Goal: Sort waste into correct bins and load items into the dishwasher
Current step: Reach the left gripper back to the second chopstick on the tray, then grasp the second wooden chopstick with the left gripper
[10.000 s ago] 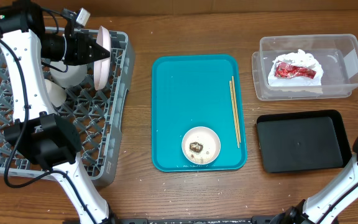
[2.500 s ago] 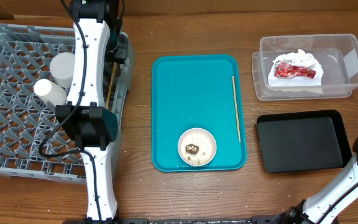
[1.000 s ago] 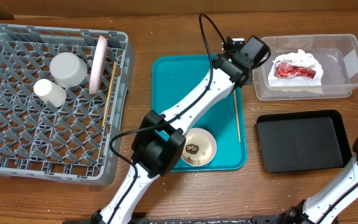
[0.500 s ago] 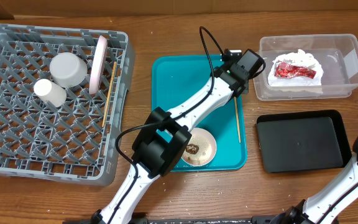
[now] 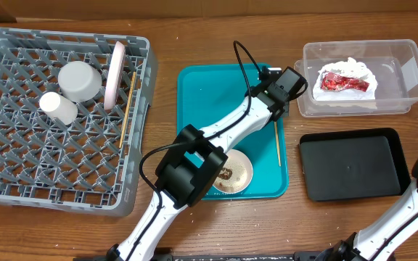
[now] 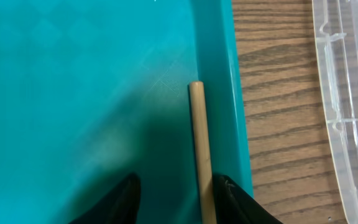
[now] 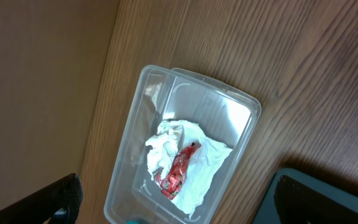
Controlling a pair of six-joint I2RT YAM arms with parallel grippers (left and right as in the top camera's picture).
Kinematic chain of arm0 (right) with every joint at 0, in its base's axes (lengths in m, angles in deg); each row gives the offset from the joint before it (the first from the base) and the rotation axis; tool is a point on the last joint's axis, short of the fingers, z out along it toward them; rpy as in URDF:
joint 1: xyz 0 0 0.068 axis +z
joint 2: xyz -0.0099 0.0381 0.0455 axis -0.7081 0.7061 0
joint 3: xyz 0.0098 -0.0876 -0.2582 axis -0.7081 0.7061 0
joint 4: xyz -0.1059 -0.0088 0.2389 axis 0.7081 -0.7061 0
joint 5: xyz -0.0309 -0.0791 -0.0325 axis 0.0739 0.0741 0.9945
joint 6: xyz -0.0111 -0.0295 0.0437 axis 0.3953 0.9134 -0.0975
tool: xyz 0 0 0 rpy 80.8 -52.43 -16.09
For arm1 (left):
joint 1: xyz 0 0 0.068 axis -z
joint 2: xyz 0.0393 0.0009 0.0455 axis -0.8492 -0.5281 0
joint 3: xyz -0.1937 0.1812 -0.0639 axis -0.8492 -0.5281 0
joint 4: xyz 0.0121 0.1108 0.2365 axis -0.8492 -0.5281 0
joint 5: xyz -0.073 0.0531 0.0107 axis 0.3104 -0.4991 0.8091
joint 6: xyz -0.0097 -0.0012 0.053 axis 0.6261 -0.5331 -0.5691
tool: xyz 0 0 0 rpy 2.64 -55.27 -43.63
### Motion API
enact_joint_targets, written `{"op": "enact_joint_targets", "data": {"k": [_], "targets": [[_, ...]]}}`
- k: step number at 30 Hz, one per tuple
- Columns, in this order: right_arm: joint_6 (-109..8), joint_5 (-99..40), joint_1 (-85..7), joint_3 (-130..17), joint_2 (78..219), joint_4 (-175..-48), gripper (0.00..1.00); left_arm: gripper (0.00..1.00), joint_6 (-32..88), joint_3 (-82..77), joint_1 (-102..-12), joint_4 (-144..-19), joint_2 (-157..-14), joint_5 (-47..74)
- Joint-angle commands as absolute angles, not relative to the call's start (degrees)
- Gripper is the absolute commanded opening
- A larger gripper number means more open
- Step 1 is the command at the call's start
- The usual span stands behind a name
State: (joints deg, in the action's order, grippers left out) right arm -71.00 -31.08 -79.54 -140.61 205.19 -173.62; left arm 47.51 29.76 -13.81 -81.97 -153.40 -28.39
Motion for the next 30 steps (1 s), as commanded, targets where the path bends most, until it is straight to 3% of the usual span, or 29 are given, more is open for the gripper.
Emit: {"op": "enact_joint_targets", "data": {"k": [1,17,24,25,27,30], "targets": [[-70.8,-30.9,-79.7,-141.6,204.4,-173.5,1.00,0.42,44.9,29.2,-12.7,-80.3,-152.5,-28.0],[-70.7,-30.9,-79.7,-141.6,204.4,-173.5,1.00,0.38,42.6,29.2,-11.8,-81.6,-155.9,-29.5],[-70.7,-30.9,-79.7,-141.6,204.4,-173.5,1.00,0.25,42.5,29.3,-11.8,-82.3,-156.0,-29.5],[-70.7,-30.9,-79.7,-141.6,204.4,-173.5,1.00,0.13,42.5,29.3,-11.9,-82.3,-156.0,-29.5],[-70.7,-30.9,-79.7,-141.6,204.4,-173.5,1.00,0.04,42.1,30.0,-12.1,-82.6,-155.8,-29.7],[-70.8,-30.9,-79.7,-141.6,204.4,-173.5,1.00,0.04,40.1,32.1,-12.5,-85.2,-155.0,-29.5]]}}
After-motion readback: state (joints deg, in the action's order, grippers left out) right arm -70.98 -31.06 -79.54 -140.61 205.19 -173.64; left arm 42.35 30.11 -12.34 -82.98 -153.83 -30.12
